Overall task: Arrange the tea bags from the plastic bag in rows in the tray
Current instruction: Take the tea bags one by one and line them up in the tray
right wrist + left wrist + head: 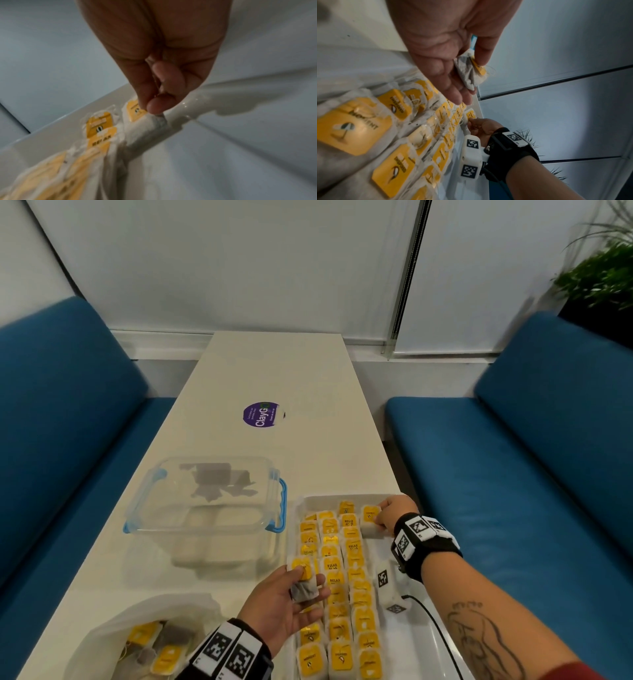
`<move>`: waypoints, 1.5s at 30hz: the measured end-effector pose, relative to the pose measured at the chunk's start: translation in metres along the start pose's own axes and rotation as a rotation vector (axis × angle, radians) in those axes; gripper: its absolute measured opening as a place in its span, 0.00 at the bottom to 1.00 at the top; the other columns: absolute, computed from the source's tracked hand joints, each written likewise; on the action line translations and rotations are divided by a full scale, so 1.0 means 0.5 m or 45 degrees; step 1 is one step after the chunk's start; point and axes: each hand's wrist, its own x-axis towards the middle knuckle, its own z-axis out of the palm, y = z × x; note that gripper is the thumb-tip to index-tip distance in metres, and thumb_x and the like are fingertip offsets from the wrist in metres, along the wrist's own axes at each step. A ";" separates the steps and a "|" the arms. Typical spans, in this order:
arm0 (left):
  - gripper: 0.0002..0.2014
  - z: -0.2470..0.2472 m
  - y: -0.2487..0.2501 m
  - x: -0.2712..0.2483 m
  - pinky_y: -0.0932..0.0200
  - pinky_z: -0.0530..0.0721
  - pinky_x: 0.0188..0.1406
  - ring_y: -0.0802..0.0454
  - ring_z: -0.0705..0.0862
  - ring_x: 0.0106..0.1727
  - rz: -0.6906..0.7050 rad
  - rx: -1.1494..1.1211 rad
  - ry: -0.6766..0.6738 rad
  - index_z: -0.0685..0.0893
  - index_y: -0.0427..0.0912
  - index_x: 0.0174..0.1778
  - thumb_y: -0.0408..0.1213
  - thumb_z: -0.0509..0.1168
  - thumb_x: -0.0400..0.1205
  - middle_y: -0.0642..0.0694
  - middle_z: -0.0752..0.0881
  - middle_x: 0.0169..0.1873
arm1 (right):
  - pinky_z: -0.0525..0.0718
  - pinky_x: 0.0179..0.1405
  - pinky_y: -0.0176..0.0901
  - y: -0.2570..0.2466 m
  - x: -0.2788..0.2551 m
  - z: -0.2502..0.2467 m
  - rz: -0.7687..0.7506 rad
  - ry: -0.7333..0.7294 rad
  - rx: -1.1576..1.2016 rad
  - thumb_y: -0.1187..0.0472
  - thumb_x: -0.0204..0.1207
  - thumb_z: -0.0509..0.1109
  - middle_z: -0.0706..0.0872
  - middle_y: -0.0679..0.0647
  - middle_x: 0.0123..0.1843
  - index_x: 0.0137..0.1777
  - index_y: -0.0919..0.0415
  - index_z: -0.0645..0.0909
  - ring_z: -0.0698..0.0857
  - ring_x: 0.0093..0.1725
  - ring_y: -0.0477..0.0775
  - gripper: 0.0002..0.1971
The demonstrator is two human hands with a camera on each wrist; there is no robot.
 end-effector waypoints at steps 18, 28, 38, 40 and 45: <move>0.11 0.040 0.013 -0.016 0.52 0.79 0.42 0.47 0.83 0.42 0.208 0.133 -0.037 0.84 0.38 0.42 0.37 0.59 0.84 0.42 0.86 0.34 | 0.73 0.21 0.32 -0.040 -0.218 -0.015 -0.651 -0.525 0.480 0.59 0.68 0.79 0.83 0.45 0.26 0.36 0.53 0.83 0.80 0.26 0.42 0.06; 0.14 0.030 0.013 -0.030 0.54 0.79 0.47 0.45 0.78 0.58 0.261 0.321 -0.004 0.80 0.39 0.63 0.38 0.63 0.82 0.44 0.81 0.54 | 0.66 0.15 0.30 0.017 -0.223 -0.008 -0.505 -0.196 0.976 0.68 0.76 0.70 0.80 0.51 0.30 0.35 0.56 0.77 0.78 0.26 0.43 0.11; 0.24 0.004 0.003 -0.017 0.55 0.75 0.56 0.46 0.75 0.67 0.299 0.623 0.064 0.65 0.39 0.77 0.33 0.59 0.84 0.40 0.73 0.72 | 0.71 0.44 0.40 0.023 -0.093 -0.009 -0.168 0.177 0.081 0.66 0.81 0.60 0.74 0.53 0.40 0.36 0.58 0.70 0.75 0.46 0.54 0.11; 0.24 0.001 0.003 -0.014 0.55 0.74 0.58 0.45 0.73 0.71 0.290 0.636 0.051 0.65 0.40 0.78 0.33 0.59 0.84 0.41 0.71 0.75 | 0.73 0.45 0.40 0.024 -0.067 -0.003 -0.117 0.068 0.003 0.66 0.79 0.62 0.71 0.51 0.34 0.30 0.55 0.65 0.74 0.46 0.55 0.17; 0.23 -0.003 -0.002 -0.012 0.61 0.78 0.49 0.51 0.76 0.64 0.290 0.651 0.062 0.68 0.42 0.76 0.34 0.60 0.84 0.47 0.74 0.68 | 0.83 0.60 0.48 0.034 -0.022 0.014 -0.055 -0.082 0.111 0.68 0.77 0.65 0.72 0.49 0.34 0.30 0.51 0.64 0.77 0.48 0.57 0.18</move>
